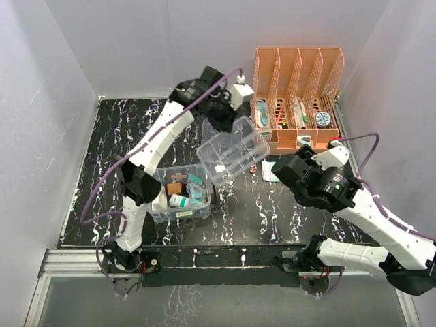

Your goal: Organize the medicine kit

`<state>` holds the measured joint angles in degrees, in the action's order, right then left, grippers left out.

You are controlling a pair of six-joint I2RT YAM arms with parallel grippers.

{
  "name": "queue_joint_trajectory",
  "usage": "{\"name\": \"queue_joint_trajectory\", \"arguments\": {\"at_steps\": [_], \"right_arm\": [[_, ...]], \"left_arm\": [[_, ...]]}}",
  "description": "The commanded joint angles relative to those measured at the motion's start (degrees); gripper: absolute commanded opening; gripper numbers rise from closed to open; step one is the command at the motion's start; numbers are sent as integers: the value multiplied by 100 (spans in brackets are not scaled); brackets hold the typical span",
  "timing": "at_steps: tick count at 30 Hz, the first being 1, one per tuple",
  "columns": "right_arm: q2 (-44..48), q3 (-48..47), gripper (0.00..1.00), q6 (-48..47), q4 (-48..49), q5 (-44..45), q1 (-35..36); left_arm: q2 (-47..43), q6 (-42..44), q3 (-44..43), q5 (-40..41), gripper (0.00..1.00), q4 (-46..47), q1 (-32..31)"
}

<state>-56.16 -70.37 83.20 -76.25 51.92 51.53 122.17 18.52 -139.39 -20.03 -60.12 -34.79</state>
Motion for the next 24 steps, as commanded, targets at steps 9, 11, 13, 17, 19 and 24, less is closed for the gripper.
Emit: {"name": "queue_joint_trajectory", "arguments": {"at_steps": [9,11,13,17,19,24], "right_arm": [[365,-514,55,157,-43,901,-90],[459,-554,55,21,73,909,-86],[524,-593,55,-95,154,906,-90],[497,-664,55,-264,237,870,-95],[498,-687,55,-377,335,829,-90],[481,-680,55,-611,566,750,-90]], "left_arm": [[112,645,375,-274,0,-352,-1480],[294,680,294,-269,0,-305,-1615],[497,743,188,-306,0,-261,-1750],[878,965,196,-316,0,-163,-1894],[1061,1097,267,-326,0,-121,-1910],[1473,1390,323,-435,0,-121,-1915]]}}
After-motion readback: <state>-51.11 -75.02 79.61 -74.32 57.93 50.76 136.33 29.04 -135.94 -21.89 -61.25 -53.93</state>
